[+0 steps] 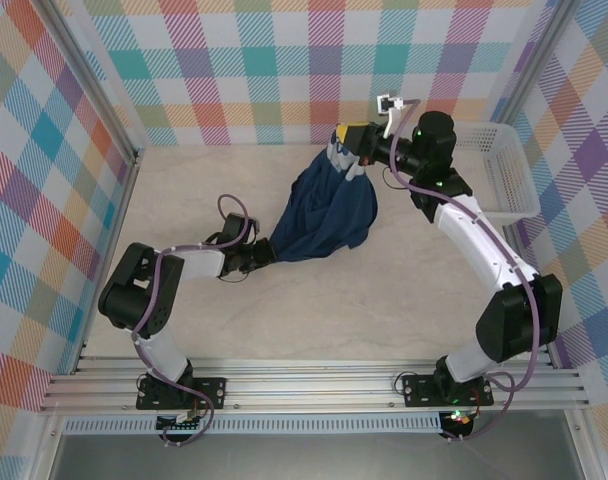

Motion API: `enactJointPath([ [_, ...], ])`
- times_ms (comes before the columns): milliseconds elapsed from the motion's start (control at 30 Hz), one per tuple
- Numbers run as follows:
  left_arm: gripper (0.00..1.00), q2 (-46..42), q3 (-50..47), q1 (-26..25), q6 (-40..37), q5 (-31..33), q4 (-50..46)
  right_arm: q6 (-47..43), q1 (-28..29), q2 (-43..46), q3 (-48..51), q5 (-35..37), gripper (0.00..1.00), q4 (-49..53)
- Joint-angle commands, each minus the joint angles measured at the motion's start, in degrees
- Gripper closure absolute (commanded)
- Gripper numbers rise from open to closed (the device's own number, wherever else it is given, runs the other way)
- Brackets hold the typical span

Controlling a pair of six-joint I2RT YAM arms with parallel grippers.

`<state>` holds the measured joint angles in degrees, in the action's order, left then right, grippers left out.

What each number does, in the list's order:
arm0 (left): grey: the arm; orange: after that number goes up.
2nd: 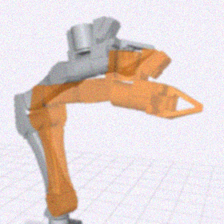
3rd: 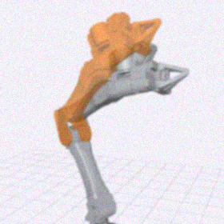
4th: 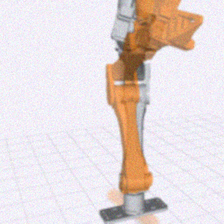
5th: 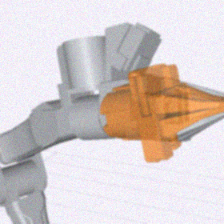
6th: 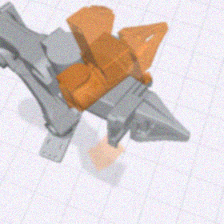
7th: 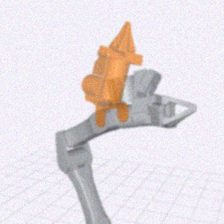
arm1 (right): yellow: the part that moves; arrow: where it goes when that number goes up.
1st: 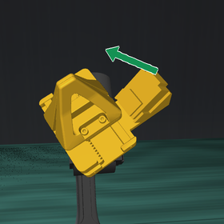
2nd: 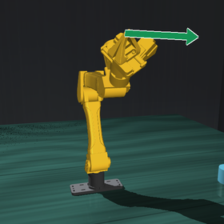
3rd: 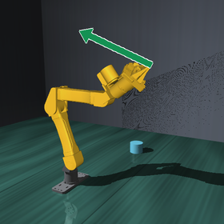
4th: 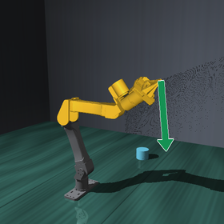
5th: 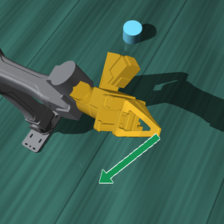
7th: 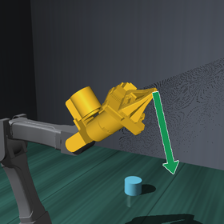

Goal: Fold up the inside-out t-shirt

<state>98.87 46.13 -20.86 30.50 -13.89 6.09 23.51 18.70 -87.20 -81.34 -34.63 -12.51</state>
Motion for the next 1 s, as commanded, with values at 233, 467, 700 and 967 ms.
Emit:
enactJointPath([
  [233,0.42,-15.1,0.1,0.3,-2.9,0.6,3.9,-18.9,-1.1,11.7,13.0,-10.0,1.00,11.7],
  [467,0.36,-11.1,8.1,-1.7,-7.7,-16.1,8.4,-20.9,-1.9,14.7,19.8,-11.1,1.00,13.9],
  [700,0.32,-4.7,17.4,-6.9,-18.5,-18.0,-1.6,-20.4,-2.0,15.4,21.3,-11.7,1.00,13.2],
  [967,0.31,6.7,29.9,-9.8,-26.7,-26.2,-12.9,-19.7,-2.0,15.9,21.3,-11.8,1.00,12.6],
])
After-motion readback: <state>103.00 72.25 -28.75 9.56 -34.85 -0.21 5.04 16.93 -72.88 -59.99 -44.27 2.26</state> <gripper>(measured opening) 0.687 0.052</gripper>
